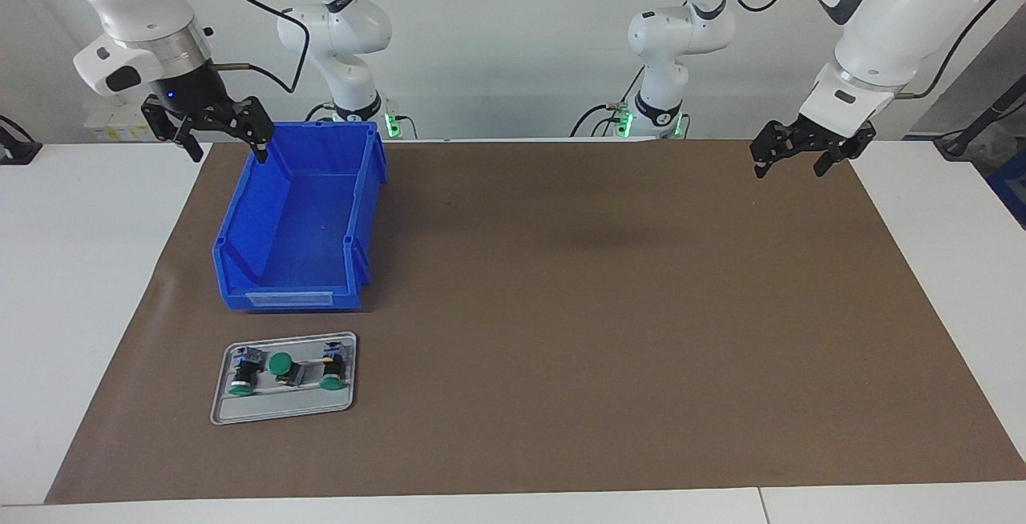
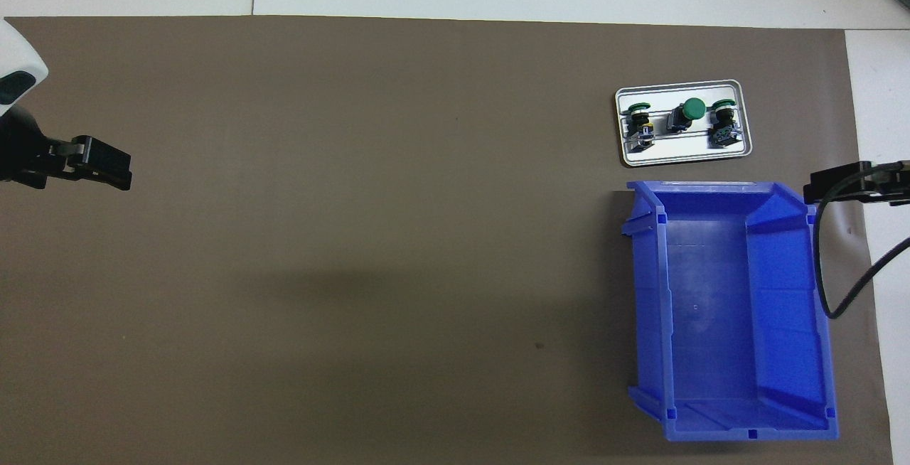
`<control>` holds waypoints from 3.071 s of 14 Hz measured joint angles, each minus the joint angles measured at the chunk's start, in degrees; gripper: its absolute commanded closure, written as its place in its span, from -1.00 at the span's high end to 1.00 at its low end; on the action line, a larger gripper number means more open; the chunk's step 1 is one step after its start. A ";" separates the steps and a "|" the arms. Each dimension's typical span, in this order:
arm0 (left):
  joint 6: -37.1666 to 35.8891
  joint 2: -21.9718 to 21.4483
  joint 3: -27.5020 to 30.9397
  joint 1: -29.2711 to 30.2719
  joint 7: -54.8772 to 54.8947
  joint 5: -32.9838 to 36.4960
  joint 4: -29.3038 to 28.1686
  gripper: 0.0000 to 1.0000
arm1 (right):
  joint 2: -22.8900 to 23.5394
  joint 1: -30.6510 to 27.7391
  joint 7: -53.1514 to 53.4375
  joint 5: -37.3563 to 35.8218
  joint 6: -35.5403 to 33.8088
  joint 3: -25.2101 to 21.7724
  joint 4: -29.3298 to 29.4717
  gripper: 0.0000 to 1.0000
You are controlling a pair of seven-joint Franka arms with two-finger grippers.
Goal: Place and press button with both arms
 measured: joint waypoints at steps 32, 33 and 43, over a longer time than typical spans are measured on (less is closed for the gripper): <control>0.00 0.00 0.00 0.00 0.00 0.00 -0.02 1.00 | 25.71 0.72 -0.13 0.26 53.79 0.42 -8.00 1.00; 0.00 0.00 0.00 0.00 0.00 0.00 -0.02 1.00 | 27.27 0.96 -0.13 0.26 54.98 0.42 -7.88 1.00; 0.00 0.00 0.00 0.00 0.00 0.00 -0.02 1.00 | 29.49 0.76 -0.13 0.27 63.76 0.37 -14.70 0.74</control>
